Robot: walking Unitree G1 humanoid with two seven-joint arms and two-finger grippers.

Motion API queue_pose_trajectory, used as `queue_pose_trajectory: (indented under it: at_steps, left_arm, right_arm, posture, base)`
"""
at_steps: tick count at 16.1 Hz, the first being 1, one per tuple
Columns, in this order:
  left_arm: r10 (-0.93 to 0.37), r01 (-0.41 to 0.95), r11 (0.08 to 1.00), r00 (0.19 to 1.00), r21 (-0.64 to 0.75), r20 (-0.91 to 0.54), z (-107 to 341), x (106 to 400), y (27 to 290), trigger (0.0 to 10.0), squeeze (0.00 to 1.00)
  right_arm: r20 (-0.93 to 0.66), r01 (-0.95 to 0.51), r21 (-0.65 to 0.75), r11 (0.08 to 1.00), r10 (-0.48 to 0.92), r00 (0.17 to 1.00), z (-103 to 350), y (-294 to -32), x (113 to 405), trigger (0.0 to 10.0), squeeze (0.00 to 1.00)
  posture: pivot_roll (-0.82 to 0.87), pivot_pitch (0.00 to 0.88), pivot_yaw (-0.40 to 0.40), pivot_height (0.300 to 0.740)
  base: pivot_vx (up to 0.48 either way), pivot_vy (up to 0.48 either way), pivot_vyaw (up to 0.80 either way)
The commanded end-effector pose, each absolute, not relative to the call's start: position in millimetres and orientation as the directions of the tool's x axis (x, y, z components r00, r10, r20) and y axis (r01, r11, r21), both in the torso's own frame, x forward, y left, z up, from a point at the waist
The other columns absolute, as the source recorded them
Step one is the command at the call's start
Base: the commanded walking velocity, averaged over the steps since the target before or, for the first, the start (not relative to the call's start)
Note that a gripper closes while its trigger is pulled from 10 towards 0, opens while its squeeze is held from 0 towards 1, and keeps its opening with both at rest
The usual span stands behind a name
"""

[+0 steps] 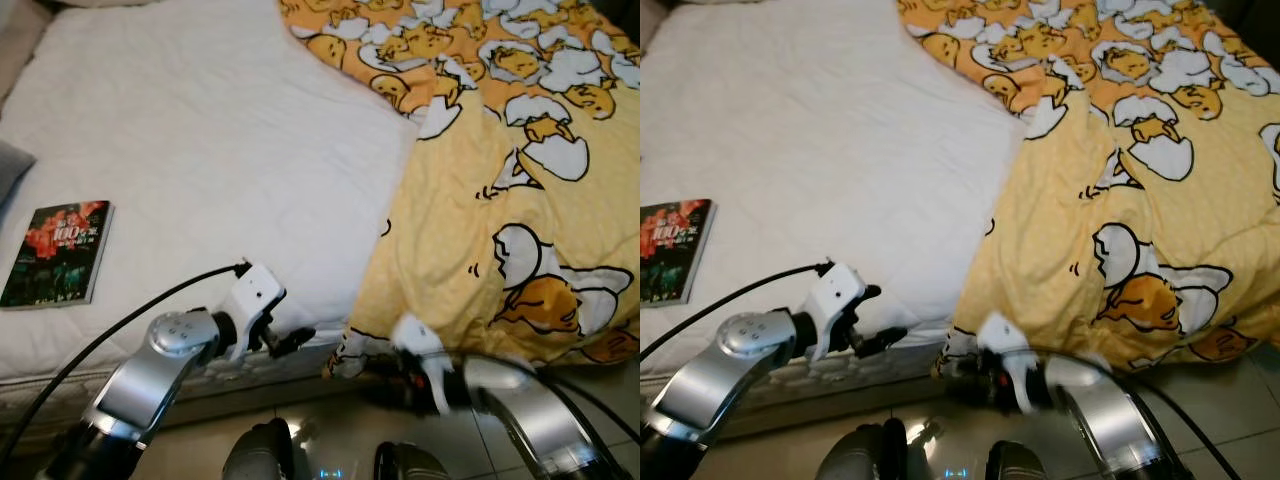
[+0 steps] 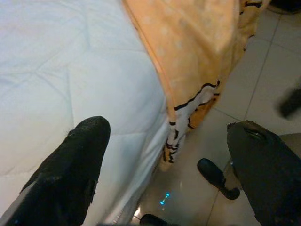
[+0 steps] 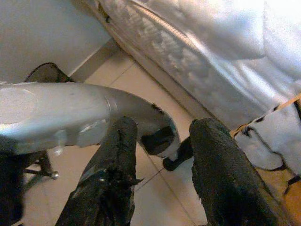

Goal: Clean up the room

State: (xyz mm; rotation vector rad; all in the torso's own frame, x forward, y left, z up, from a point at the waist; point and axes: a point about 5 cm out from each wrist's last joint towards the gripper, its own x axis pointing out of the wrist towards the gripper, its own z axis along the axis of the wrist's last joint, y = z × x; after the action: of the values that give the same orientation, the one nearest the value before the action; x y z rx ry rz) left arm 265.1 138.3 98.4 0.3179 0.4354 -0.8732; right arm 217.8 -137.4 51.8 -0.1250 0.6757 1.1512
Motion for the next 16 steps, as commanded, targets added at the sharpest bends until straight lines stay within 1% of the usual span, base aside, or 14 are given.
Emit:
queue_pose_trajectory:
  at_steps: [1, 2, 3, 4, 5, 6, 8, 9, 10, 11, 12, 13, 15, 16]
  left_arm:
    - [-0.667, 0.786, 0.613, 0.569, 0.082, -0.481, 97, 267, 138, 10.0, 0.00]
    - [-0.665, 0.770, 0.635, 0.585, 0.062, -0.464, 94, 273, 134, 10.0, 0.00]
    - [-0.661, 0.753, 0.657, 0.601, 0.040, -0.449, 91, 280, 128, 10.0, 0.00]
    - [-0.660, 0.744, 0.668, 0.611, 0.032, -0.437, 88, 286, 123, 10.0, 0.00]
    - [-0.661, 0.737, 0.675, 0.615, 0.016, -0.430, 85, 291, 118, 10.0, 0.88]
    - [-0.674, 0.739, 0.674, 0.608, -0.011, -0.420, 83, 296, 111, 10.0, 1.00]
    - [-0.686, 0.746, 0.666, 0.600, -0.022, -0.411, 79, 305, 98, 10.0, 1.00]
    - [-0.698, 0.750, 0.660, 0.588, -0.047, -0.409, 74, 316, 77, 10.0, 1.00]
    - [-0.697, 0.749, 0.661, 0.589, -0.048, -0.408, 73, 318, 74, 10.0, 1.00]
    - [-0.694, 0.746, 0.664, 0.589, -0.051, -0.415, 70, 321, 68, 10.0, 0.96]
    - [-0.682, 0.734, 0.677, 0.595, -0.057, -0.426, 66, 324, 62, 10.0, 0.21]
    - [-0.666, 0.710, 0.700, 0.610, -0.077, -0.429, 63, 327, 58, 10.0, 0.00]
    - [-0.649, 0.669, 0.732, 0.626, -0.130, -0.432, 58, 328, 53, 10.0, 0.00]
    - [-0.648, 0.656, 0.738, 0.626, -0.155, -0.434, 54, 328, 48, 10.0, 0.00]
  right_arm:
    - [-0.562, -0.863, 0.223, 0.453, 0.783, 0.266, 55, -141, 219, 10.0, 1.00]
    - [-0.583, -0.811, 0.163, 0.562, 0.718, 0.380, 55, -151, 225, 10.0, 1.00]
    - [-0.598, -0.722, 0.089, 0.686, 0.617, 0.511, 55, -165, 232, 10.0, 1.00]
    - [-0.603, -0.632, 0.040, 0.774, 0.523, 0.603, 57, -178, 235, 10.0, 1.00]
    - [-0.602, -0.560, 0.011, 0.828, 0.453, 0.658, 60, -189, 234, 10.0, 1.00]
    - [-0.597, -0.490, -0.019, 0.871, 0.383, 0.704, 62, -200, 232, 10.0, 1.00]
    - [-0.590, -0.393, -0.060, 0.917, 0.285, 0.756, 64, -214, 227, 10.0, 1.00]
    - [-0.569, -0.263, -0.116, 0.958, 0.153, 0.808, 67, -229, 219, 10.0, 1.00]
    - [-0.566, -0.240, -0.123, 0.963, 0.131, 0.814, 68, -231, 218, 10.0, 1.00]
    - [-0.558, -0.200, -0.141, 0.970, 0.089, 0.825, 71, -236, 214, 10.0, 1.00]
    - [-0.547, -0.164, -0.133, 0.977, 0.066, 0.834, 75, -240, 208, 10.0, 1.00]
    - [-0.543, -0.169, -0.122, 0.978, 0.077, 0.836, 79, -240, 203, 10.0, 0.00]
    - [-0.543, -0.201, -0.113, 0.973, 0.109, 0.832, 84, -239, 195, 10.0, 0.00]
    - [-0.546, -0.196, -0.123, 0.973, 0.099, 0.832, 87, -240, 189, 10.0, 0.00]
  posture:
    - [-0.08, 0.150, 0.074, 0.740]
    - [-0.09, 0.148, 0.069, 0.740]
    - [-0.10, 0.142, 0.066, 0.740]
    - [-0.11, 0.139, 0.065, 0.740]
    - [-0.12, 0.138, 0.061, 0.740]
    - [-0.13, 0.136, 0.061, 0.740]
    - [-0.17, 0.144, 0.067, 0.740]
    - [-0.20, 0.152, 0.077, 0.740]
    - [-0.21, 0.153, 0.078, 0.740]
    - [-0.22, 0.159, 0.080, 0.740]
    - [-0.25, 0.173, 0.086, 0.740]
    - [-0.27, 0.191, 0.091, 0.740]
    - [-0.29, 0.207, 0.095, 0.740]
    - [-0.32, 0.223, 0.099, 0.740]
  base:
    - [0.000, 0.000, 0.00]
    - [0.000, 0.000, 0.00]
    - [0.000, 0.000, 0.00]
    - [0.000, 0.000, 0.00]
    - [0.000, 0.000, 0.00]
    - [0.000, 0.000, 0.00]
    - [0.000, 0.000, 0.00]
    - [0.000, 0.000, 0.00]
    - [0.000, 0.000, 0.00]
    - [0.000, 0.000, 0.00]
    - [0.000, 0.000, 0.00]
    - [0.000, 0.000, 0.00]
    - [0.000, 0.000, 0.00]
    - [0.000, 0.000, 0.00]
